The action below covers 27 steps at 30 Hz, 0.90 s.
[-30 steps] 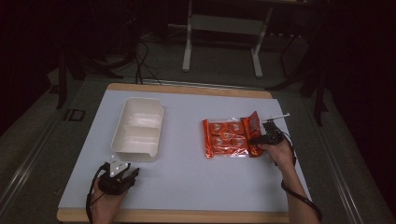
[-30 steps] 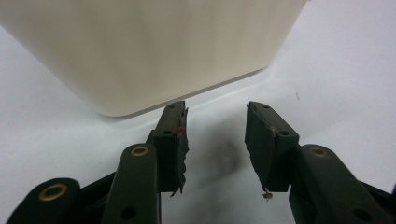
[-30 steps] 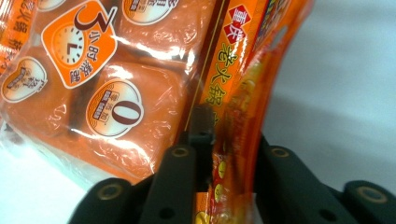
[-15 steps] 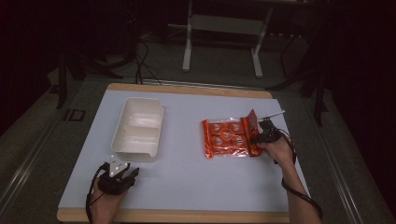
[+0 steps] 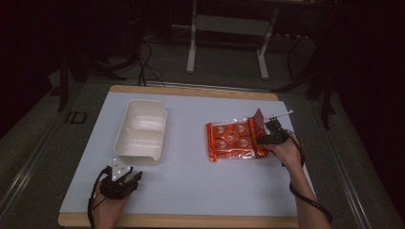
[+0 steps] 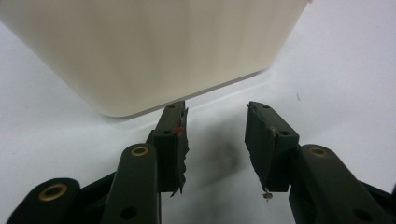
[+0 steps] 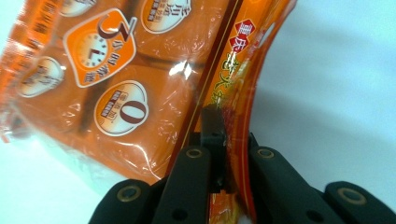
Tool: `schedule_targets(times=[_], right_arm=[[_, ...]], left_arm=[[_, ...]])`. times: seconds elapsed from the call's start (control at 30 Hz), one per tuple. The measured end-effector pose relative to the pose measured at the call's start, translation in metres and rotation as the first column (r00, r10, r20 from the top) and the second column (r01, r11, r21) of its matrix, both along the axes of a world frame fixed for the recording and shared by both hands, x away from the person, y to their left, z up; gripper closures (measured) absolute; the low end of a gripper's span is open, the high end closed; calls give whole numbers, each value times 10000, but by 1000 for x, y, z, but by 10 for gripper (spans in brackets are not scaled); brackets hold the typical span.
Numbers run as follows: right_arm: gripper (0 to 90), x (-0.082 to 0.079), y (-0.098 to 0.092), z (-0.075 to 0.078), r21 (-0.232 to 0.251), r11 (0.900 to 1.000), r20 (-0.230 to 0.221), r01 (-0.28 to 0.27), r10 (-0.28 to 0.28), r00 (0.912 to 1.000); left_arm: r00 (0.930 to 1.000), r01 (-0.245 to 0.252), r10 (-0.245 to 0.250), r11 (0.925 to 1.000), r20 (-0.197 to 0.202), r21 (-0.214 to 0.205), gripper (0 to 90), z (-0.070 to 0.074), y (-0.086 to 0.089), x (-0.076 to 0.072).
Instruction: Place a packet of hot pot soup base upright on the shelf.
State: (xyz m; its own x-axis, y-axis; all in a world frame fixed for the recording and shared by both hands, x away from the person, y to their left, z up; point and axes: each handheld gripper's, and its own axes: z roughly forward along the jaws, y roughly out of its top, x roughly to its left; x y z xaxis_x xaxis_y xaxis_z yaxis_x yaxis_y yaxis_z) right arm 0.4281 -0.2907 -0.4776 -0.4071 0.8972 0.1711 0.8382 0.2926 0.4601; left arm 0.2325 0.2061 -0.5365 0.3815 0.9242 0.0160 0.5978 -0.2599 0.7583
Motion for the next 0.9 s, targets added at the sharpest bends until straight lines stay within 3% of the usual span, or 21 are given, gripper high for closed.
schedule_targets(times=[0.13,0.53,0.8,0.9], right_arm=[[900,-1,1,11,178,9998,19,-101,100,9999],[900,-7,20,56,575,9958,926,-716,661,9935],[900,-8,46,83,967,9855,1365,-1393,1255,9827],[900,-9,57,92,1320,9768,1456,-1687,1493,9780]], left_arm=[[10000,20,-20,10000,11,22,586,0,0,0],[10000,32,-32,10000,32,27,586,0,-1,0],[10000,34,-34,10000,47,13,586,0,-1,0],[10000,32,-32,10000,55,-3,586,1,-1,-1]])
